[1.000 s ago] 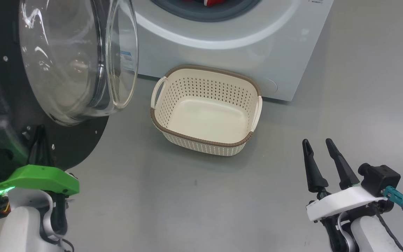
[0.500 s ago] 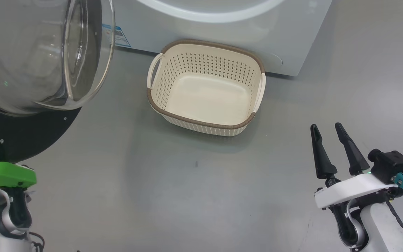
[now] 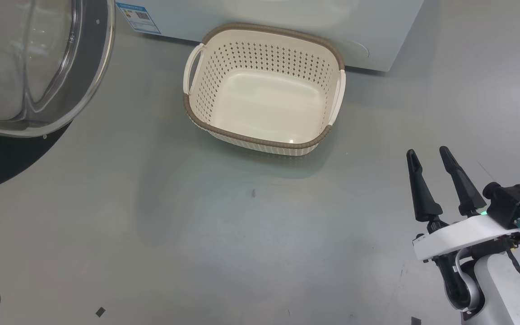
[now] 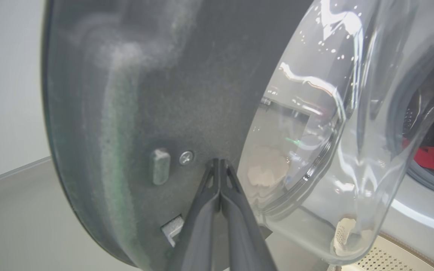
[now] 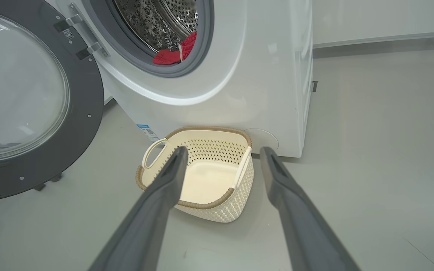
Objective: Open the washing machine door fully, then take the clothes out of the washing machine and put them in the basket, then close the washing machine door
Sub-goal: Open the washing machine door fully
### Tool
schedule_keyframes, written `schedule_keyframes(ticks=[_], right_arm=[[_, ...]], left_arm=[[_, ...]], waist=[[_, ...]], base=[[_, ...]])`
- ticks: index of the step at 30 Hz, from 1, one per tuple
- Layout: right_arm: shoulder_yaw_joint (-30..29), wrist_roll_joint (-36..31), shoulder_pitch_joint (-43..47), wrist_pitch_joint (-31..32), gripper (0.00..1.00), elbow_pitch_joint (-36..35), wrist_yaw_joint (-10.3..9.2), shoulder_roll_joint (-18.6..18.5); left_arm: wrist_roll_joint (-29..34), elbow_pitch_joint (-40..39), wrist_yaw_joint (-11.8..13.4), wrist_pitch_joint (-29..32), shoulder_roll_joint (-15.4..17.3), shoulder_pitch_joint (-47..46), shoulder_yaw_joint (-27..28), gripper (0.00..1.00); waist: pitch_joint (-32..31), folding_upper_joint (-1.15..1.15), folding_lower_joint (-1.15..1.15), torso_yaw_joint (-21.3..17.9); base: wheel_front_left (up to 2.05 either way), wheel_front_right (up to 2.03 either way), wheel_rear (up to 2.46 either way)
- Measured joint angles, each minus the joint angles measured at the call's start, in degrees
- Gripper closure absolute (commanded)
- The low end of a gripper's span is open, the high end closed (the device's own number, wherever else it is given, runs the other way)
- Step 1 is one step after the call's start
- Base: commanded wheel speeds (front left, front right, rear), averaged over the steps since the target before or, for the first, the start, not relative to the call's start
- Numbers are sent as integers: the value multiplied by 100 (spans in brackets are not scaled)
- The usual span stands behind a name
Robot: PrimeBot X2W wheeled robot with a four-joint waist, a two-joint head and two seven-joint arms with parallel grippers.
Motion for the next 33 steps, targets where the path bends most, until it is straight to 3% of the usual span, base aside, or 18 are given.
schedule_keyframes(ticks=[8, 21, 33], right_arm=[[-34, -9, -72, 49, 0, -81, 0, -90], [-55, 48, -110, 42, 0, -60, 0, 9], [-77, 219, -113, -83, 0, 237, 0, 213]], left_arm=[[-29, 267, -1, 31, 209, -261, 69, 100], [1, 699, -105, -79, 222, -405, -38, 100], [511, 782, -355, -255, 152, -239, -704, 100]], waist=[[221, 0, 0, 4], [152, 0, 0, 6], [-354, 0, 0, -66]], base=[[0, 0, 0], [0, 0, 0], [0, 0, 0]])
